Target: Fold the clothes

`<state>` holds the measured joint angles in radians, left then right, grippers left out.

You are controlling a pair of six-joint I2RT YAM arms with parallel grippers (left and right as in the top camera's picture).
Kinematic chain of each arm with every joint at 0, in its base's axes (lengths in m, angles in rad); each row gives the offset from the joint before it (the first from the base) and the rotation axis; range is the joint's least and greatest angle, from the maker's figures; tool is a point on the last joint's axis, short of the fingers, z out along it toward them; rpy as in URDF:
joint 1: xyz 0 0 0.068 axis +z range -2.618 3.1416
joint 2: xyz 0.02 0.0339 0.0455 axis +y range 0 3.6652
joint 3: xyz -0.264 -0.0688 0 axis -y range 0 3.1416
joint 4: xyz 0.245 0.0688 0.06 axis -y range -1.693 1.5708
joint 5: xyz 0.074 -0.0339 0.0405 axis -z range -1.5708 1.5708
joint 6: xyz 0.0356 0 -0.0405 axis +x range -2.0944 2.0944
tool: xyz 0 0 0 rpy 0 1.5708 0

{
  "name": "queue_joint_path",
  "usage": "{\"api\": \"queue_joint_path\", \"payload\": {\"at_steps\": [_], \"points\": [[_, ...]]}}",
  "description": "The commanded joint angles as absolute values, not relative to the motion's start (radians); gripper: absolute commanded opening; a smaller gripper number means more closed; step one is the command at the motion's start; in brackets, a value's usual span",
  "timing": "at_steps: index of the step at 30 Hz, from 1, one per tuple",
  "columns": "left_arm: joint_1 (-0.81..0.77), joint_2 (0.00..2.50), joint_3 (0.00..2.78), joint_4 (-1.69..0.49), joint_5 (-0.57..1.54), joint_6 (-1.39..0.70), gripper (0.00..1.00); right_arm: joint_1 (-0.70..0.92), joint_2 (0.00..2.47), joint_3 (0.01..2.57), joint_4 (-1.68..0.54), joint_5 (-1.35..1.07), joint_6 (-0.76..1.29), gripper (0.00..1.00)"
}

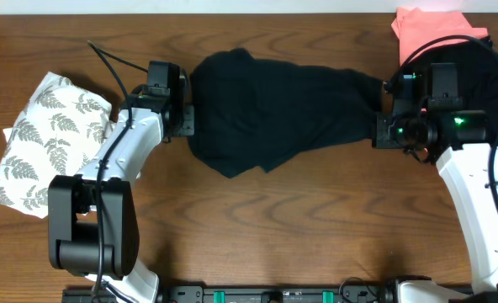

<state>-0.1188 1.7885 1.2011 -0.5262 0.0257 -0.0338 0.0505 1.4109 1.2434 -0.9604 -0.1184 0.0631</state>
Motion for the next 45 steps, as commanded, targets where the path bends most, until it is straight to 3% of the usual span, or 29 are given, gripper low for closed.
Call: {"api": "queue_joint_path", "payload": {"at_steps": [1,8,11,23,29,35,40,45], "points": [[-0.128,1.782,1.195,-0.544,0.027,-0.046,0.16,0.046,1.425,1.242,-0.960,-0.067,0.036,0.01],[-0.196,1.782,1.195,-0.566,0.258,-0.056,0.25,0.046,1.425,1.242,-0.969,-0.067,0.036,0.01],[-0.254,1.782,1.195,-0.595,0.262,-0.085,0.25,0.046,1.426,1.242,-0.980,-0.067,0.037,0.01],[-0.382,1.782,1.142,-0.669,0.195,-0.189,0.44,0.046,1.426,1.242,-0.987,-0.067,0.047,0.01],[-0.388,1.782,1.024,-0.559,0.182,-0.190,0.61,0.046,1.426,1.242,-0.988,-0.067,0.047,0.01],[-0.392,1.782,0.999,-0.499,0.183,-0.190,0.63,0.046,1.426,1.242,-0.989,-0.067,0.047,0.01],[-0.392,1.782,0.999,-0.494,0.184,-0.205,0.53,0.046,1.426,1.242,-0.989,-0.055,0.047,0.01],[-0.392,1.745,1.000,-0.508,0.183,-0.205,0.07,0.046,1.426,1.242,-0.989,-0.048,0.047,0.01]]}}
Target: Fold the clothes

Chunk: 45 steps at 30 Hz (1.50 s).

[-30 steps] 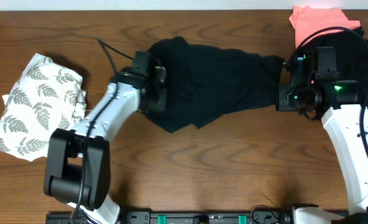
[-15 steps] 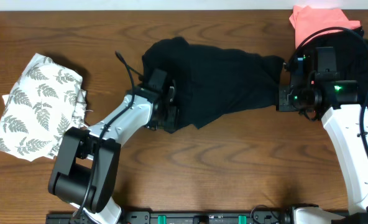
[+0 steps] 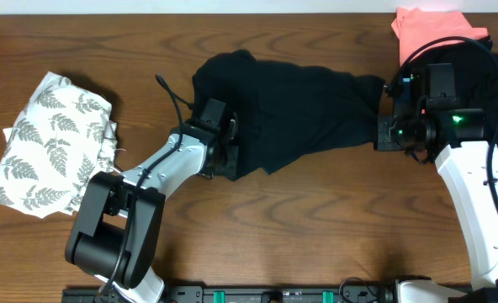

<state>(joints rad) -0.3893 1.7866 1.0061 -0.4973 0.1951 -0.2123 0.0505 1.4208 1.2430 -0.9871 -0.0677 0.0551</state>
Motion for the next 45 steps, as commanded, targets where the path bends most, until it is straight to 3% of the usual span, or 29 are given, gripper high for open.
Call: {"api": "queue_joint_path", "payload": {"at_steps": [1,12,13,18,23,28,45], "points": [[-0.391,1.725,1.001,-0.514,0.183,-0.205,0.06,0.046,1.426,1.242,-0.989,-0.048,0.047,0.01],[-0.370,1.460,1.001,-0.555,0.160,-0.200,0.06,0.046,1.426,1.242,-0.995,-0.025,0.048,0.01],[-0.372,1.459,1.001,-0.571,0.160,-0.201,0.09,0.046,1.426,1.242,-0.995,-0.025,0.048,0.01],[-0.373,1.496,0.968,-0.590,0.161,-0.276,0.45,0.046,1.426,1.242,-0.995,-0.025,0.048,0.01],[-0.373,1.542,0.889,-0.484,0.215,-0.409,0.59,0.046,1.426,1.242,-0.995,-0.022,0.048,0.01],[-0.373,1.595,0.836,-0.381,0.277,-0.467,0.60,0.046,1.426,1.242,-0.995,-0.022,0.048,0.01],[-0.373,1.649,0.834,-0.325,0.329,-0.607,0.58,0.046,1.426,1.242,-0.989,-0.023,0.056,0.01]]}}
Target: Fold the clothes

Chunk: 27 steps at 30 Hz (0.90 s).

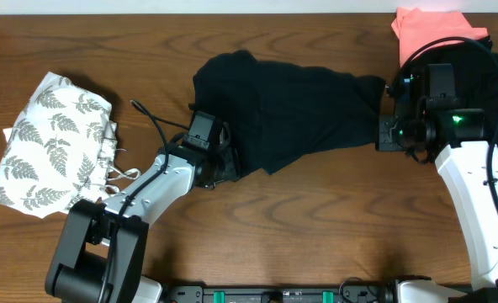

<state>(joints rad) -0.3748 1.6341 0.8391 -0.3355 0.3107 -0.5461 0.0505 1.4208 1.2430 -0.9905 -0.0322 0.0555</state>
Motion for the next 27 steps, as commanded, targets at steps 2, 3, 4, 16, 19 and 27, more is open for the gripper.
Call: {"api": "queue_joint_path", "payload": {"at_steps": [2,3,4,16,19,27], "points": [[-0.373,1.657,0.834,-0.320,0.329,-0.638,0.55,0.046,1.426,1.242,-0.989,-0.022,0.064,0.01],[-0.373,1.663,0.834,-0.320,0.329,-0.651,0.55,0.046,1.426,1.242,-0.989,-0.022,0.067,0.01],[-0.373,1.674,0.834,-0.321,0.329,-0.665,0.55,0.046,1.426,1.242,-0.988,-0.023,0.067,0.01],[-0.371,1.737,0.834,-0.310,0.333,-0.795,0.28,0.046,1.426,1.242,-0.987,-0.022,0.067,0.01],[-0.371,1.731,0.834,-0.313,0.341,-0.794,0.11,0.046,1.426,1.242,-0.987,-0.022,0.067,0.01],[-0.361,1.579,0.838,-0.351,0.348,-0.757,0.06,0.046,1.426,1.242,-0.991,-0.022,0.066,0.01]]}}
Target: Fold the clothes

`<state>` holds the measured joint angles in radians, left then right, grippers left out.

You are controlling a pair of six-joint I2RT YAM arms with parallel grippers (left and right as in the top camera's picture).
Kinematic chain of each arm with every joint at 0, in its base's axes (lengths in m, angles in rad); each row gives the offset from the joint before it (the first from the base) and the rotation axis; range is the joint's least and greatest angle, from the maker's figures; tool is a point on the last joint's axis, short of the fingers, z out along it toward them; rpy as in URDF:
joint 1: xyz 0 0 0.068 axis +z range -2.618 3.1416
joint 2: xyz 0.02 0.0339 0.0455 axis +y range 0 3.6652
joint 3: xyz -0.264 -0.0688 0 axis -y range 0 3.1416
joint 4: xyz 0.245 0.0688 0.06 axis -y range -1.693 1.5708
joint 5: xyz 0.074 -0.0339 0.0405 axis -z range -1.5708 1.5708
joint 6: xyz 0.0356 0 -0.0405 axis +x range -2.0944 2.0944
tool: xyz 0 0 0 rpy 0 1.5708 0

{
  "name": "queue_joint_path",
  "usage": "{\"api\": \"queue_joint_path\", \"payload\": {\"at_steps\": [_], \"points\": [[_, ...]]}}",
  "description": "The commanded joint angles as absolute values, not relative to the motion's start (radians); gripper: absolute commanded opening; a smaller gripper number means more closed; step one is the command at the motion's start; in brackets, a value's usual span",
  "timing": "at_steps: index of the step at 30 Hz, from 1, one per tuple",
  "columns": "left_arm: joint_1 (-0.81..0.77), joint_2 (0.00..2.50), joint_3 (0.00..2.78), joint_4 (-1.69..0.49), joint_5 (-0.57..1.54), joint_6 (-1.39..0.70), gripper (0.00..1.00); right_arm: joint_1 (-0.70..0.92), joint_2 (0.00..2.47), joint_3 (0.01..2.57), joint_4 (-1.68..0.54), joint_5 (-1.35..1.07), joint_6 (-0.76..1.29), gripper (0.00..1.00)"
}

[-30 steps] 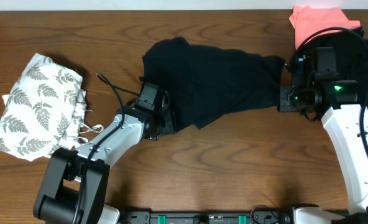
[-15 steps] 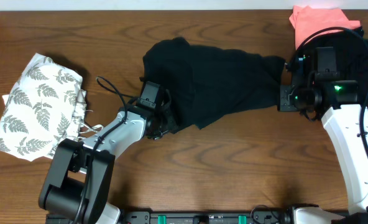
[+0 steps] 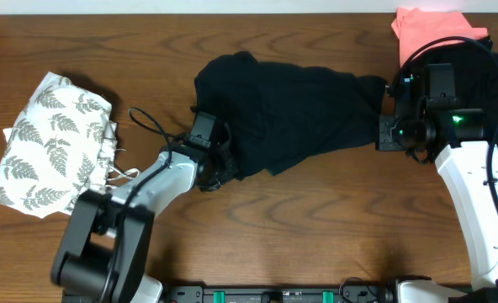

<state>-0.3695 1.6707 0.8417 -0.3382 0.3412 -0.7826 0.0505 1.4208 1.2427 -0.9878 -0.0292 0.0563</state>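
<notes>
A black garment [image 3: 291, 109] lies spread across the middle of the wooden table, narrowing toward its right end. My left gripper [image 3: 225, 165] sits at the garment's lower left edge; its dark fingers merge with the cloth, so their state is hidden. My right gripper [image 3: 381, 133] is at the bunched right end of the garment and looks shut on it.
A folded white cloth with a grey fern print [image 3: 51, 143] lies at the far left. A pink cloth [image 3: 430, 29] lies at the back right, with another dark cloth beside it at the right edge, partly under my right arm.
My left gripper has shifted slightly down at the garment's lower left edge and the arm's base has swung a little. The right arm and the garment look unchanged.
At first my left gripper was at the garment's left end and my right at its right end, the cloth stretched between them. Then the left gripper was at the lower left edge, where it has stayed. The right gripper has kept its place.
</notes>
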Motion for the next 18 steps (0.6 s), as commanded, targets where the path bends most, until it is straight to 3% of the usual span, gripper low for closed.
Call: {"api": "queue_joint_path", "payload": {"at_steps": [1,10,18], "points": [[-0.354,1.547,0.839,-0.358,0.346,-0.752,0.06,0.046,1.426,1.242,-0.993,-0.022,0.066,0.01],[-0.264,1.208,0.847,-0.463,0.231,-0.677,0.06,0.046,1.426,1.242,-1.063,-0.003,0.067,0.01],[-0.256,1.076,0.848,-0.536,0.139,-0.622,0.06,0.046,1.426,1.242,-1.165,0.081,0.104,0.01]]}}
